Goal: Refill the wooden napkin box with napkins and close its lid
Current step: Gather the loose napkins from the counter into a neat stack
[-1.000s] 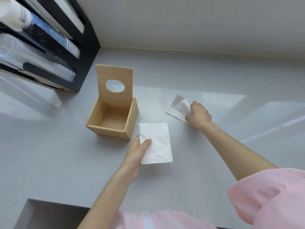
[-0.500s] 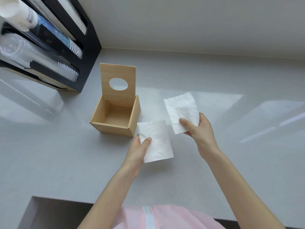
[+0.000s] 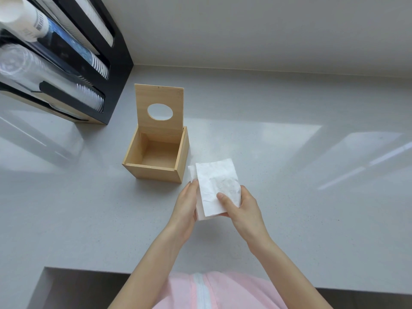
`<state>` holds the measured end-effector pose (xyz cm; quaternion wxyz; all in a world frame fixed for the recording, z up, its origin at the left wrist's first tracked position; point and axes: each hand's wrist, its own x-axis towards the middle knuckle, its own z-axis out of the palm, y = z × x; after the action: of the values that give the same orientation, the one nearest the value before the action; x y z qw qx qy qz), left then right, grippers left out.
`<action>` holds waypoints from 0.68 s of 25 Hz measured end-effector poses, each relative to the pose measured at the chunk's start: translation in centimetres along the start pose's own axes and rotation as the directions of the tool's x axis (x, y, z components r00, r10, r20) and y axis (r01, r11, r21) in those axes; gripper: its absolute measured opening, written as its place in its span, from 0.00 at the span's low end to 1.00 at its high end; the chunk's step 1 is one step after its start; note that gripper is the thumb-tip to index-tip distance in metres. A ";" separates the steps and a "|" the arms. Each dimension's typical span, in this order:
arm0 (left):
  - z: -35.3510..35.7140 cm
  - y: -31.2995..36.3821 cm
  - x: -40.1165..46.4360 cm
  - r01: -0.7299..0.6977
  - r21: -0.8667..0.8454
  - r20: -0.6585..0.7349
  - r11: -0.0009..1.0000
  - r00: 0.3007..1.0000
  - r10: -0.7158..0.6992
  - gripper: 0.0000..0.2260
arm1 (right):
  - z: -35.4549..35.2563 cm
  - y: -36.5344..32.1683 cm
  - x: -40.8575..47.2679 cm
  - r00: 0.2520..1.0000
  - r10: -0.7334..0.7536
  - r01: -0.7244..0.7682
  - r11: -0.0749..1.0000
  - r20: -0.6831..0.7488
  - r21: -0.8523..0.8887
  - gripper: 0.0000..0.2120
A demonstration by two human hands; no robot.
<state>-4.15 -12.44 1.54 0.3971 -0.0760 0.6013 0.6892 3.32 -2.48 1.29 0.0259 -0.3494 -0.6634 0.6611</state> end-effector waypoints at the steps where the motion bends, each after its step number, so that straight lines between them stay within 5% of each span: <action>1: 0.0 -0.1 0.0 0.008 -0.023 0.000 1.000 1.000 -0.008 0.16 | 0.1 0.0 -0.1 1.000 -0.003 0.003 1.000 -0.001 -0.029 0.09; 17: -0.2 0.0 -0.4 -0.033 -0.001 -0.025 0.999 0.999 0.033 0.12 | -2.4 -0.5 0.6 0.991 -0.032 0.041 0.997 0.133 -0.069 0.06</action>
<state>-3.94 -12.80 1.72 0.3782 -0.0748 0.6067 0.6952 3.88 -0.09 1.75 -0.0181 -0.2936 -0.6931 0.6581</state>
